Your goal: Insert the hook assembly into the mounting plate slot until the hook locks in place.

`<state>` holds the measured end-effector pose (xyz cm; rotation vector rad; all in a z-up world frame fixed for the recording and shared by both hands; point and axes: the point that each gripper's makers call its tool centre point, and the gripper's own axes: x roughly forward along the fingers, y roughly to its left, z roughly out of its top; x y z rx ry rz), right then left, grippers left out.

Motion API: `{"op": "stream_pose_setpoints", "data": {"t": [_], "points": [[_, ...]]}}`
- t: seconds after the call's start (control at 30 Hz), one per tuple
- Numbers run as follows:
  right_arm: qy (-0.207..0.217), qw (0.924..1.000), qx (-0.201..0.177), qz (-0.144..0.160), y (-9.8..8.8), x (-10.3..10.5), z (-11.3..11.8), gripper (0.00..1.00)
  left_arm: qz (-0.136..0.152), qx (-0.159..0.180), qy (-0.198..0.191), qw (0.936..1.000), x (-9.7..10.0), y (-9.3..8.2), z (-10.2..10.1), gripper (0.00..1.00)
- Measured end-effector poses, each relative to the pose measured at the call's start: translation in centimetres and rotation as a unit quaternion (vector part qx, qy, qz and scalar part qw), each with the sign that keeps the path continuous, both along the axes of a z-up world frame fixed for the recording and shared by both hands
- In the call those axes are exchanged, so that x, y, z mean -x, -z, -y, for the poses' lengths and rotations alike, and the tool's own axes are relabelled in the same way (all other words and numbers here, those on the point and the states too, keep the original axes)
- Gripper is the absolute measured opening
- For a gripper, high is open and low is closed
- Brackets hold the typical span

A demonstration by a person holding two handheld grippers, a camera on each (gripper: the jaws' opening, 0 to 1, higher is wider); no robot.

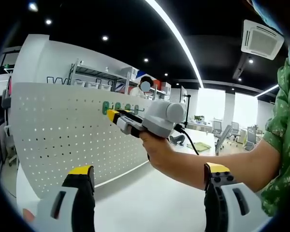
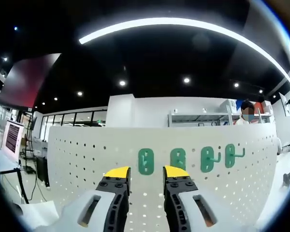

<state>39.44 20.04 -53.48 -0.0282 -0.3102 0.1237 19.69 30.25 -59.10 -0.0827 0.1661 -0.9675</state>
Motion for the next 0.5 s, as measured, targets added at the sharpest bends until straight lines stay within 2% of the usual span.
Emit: {"op": "stream_pose_setpoints", "data": {"t": [0.23,0.4,0.5], "points": [[-0.009,0.9999,-0.006,-0.006,0.4,0.5,0.0,0.41,0.001,-0.001,-0.002,1.0,0.3,-0.2,0.2,0.97],[-0.012,0.9998,0.003,-0.012,0.6,1.0,0.0,0.45,0.003,-0.001,-0.003,1.0,0.7,-0.3,0.4,0.97],[-0.019,0.9997,0.0,-0.017,0.7,1.2,0.0,0.51,0.003,-0.001,-0.004,1.0,0.9,-0.4,0.6,0.97]]}}
